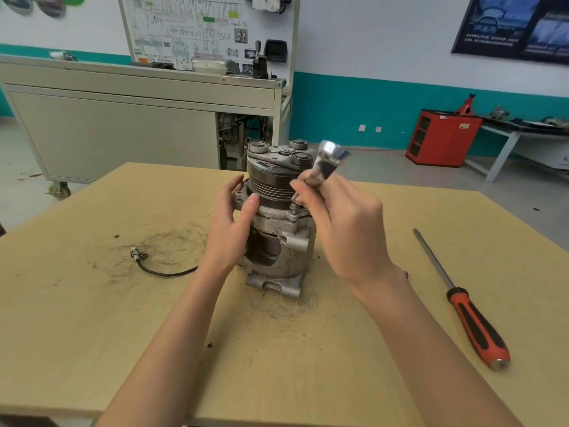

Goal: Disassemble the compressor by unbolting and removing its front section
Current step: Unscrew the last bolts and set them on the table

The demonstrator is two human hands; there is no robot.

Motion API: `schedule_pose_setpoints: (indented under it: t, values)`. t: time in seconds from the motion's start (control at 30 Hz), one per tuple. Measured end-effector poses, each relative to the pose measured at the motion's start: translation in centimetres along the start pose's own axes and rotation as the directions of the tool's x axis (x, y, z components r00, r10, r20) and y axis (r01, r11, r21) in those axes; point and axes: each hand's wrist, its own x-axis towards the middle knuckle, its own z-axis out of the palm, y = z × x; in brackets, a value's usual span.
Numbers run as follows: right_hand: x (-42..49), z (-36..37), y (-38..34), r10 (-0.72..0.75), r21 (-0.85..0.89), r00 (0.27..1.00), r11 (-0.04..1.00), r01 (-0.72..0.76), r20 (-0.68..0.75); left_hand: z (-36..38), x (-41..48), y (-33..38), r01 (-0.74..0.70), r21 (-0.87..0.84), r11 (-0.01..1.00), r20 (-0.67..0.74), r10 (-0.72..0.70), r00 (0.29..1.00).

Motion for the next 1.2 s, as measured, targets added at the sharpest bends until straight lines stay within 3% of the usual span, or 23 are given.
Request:
schedule_pose_setpoints:
  t: [0.13, 0.37, 0.43, 0.5, 0.53, 0.6, 0.67, 0.77, 0.8, 0.87, 0.93, 1.1, 1.2]
  values:
    - [-0.3, 0.0, -0.2, -0.032, -0.02, 0.999, 0.999, 0.032, 0.012, 0.0, 0.2, -0.3, 0.004, 0.009, 1.0, -0.007, -0.004, 1.0]
    - [-2.4, 1.3, -0.5, -0.253, -0.106, 0.967, 0.961, 0.256, 0.044, 0.2, 0.2, -0.3, 0.01, -0.044, 0.999, -0.014, -0.01, 1.0]
    - [-3.1, 1.4, 0.2, -0.203, -0.029, 0.979, 0.979, 0.203, -0.011, 0.1, 0.1, -0.2, 0.021, -0.037, 0.999, -0.005, -0.022, 1.0]
    - [-3.7, 1.2, 1.2, 0.027, 0.224, 0.998, 0.974, -0.013, -0.059, 0.1, 0.0, -0.1, 0.031, -0.018, 0.999, 0.003, -0.031, 1.0]
    - [-3.8, 1.0, 1.6, 0.191, 0.396, 0.98, 0.905, -0.156, -0.048, 0.1, 0.0, -0.1, 0.037, -0.009, 0.999, 0.002, -0.037, 0.999]
    - [-4.0, 0.8, 2.5, 0.462, 0.666, 0.885, 0.643, -0.377, 0.056, 0.1, -0.1, 0.1, 0.053, -0.003, 0.999, 0.0, -0.053, 0.999]
    - [-3.9, 0.7, 3.7, 0.612, 0.796, 0.765, 0.354, -0.49, 0.199, 0.2, -0.1, 0.2, 0.059, -0.006, 0.998, -0.003, -0.059, 0.998]
    - [-3.2, 0.7, 5.3, 0.68, 0.82, 0.578, -0.06, -0.569, 0.451, 0.1, -0.1, 0.2, 0.055, -0.016, 0.998, -0.009, -0.055, 0.998]
    - [-3.1, 0.7, 5.7, 0.668, 0.802, 0.539, -0.149, -0.578, 0.513, 0.2, -0.1, 0.1, 0.053, -0.019, 0.998, -0.009, -0.053, 0.999]
    - [-3.2, 0.8, 5.9, 0.646, 0.791, 0.527, -0.208, -0.575, 0.553, 0.2, -0.1, 0.0, 0.048, -0.022, 0.999, -0.014, -0.049, 0.999]
    - [-3.6, 0.9, 5.7, 0.679, 0.832, 0.566, -0.124, -0.54, 0.468, 0.1, 0.0, -0.2, 0.045, -0.02, 0.999, -0.02, -0.045, 0.999]
    - [-4.1, 0.1, 3.9, 0.665, 0.792, 0.744, 0.424, -0.44, 0.057, 0.2, 0.1, -0.3, 0.029, 0.001, 1.0, -0.027, -0.029, 0.999]
    - [-4.1, 0.4, 2.3, 0.569, 0.7, 0.821, 0.605, -0.381, -0.045, 0.2, 0.1, -0.4, 0.026, 0.001, 1.0, -0.029, -0.026, 0.999]
